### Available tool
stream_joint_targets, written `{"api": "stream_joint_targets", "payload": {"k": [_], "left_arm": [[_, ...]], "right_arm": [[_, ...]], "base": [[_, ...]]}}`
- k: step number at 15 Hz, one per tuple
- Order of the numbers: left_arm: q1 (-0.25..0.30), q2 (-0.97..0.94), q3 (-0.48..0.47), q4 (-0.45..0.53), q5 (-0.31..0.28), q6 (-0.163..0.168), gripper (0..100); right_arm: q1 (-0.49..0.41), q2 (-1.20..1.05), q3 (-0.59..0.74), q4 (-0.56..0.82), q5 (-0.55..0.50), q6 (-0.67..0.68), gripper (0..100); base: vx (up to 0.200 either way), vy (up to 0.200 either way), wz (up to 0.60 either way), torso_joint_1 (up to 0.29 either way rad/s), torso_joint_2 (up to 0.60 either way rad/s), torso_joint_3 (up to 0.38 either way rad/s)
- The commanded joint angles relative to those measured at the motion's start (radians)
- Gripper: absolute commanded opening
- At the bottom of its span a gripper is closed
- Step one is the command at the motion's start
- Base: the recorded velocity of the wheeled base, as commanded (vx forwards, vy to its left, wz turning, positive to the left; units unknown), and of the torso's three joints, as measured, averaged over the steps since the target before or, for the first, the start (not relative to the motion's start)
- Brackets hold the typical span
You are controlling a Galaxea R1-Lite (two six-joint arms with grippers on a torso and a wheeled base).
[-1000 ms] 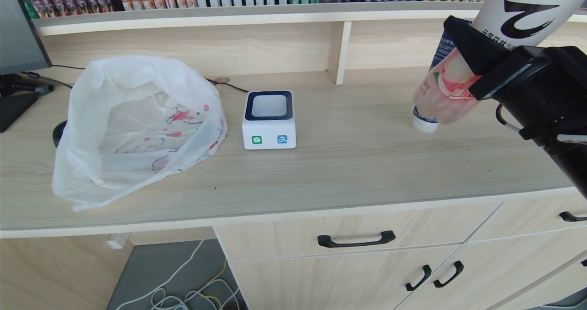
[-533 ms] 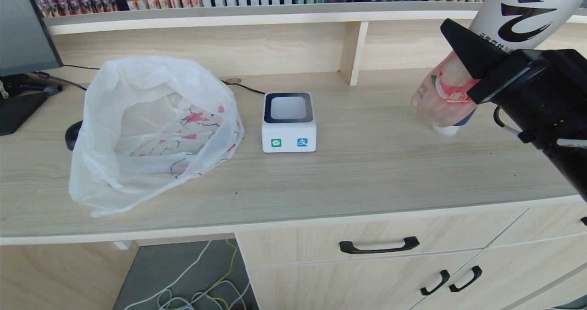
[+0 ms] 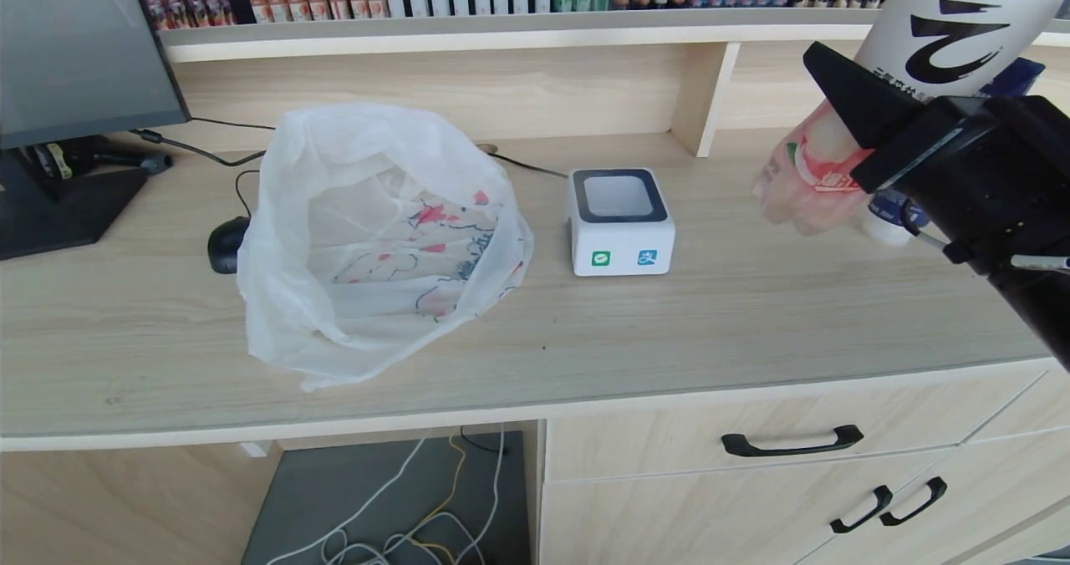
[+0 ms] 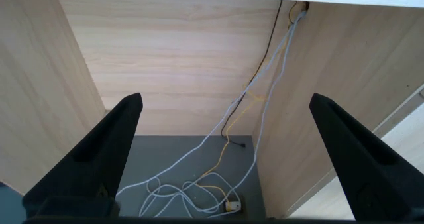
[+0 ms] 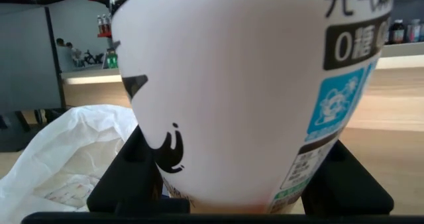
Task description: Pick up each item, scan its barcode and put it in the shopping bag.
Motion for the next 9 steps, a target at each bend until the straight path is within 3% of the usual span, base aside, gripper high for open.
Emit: {"api": "stream_joint_targets", "payload": {"k": [1, 9], "left_arm": [[0.000, 0.000, 0.000, 0.001, 0.000, 0.000, 100], [0.000, 0.002, 0.000, -0.001, 0.000, 0.000, 100]], "right_arm": [[0.001, 0.003, -0.001, -0.002, 0.000, 0.000, 0], [0.001, -0.001, 0.001, -0.002, 0.000, -0.001, 0]], "base": [[0.000, 0.000, 0.00, 0.000, 0.00, 0.000], [0.000, 0.000, 0.00, 0.000, 0.00, 0.000]]}}
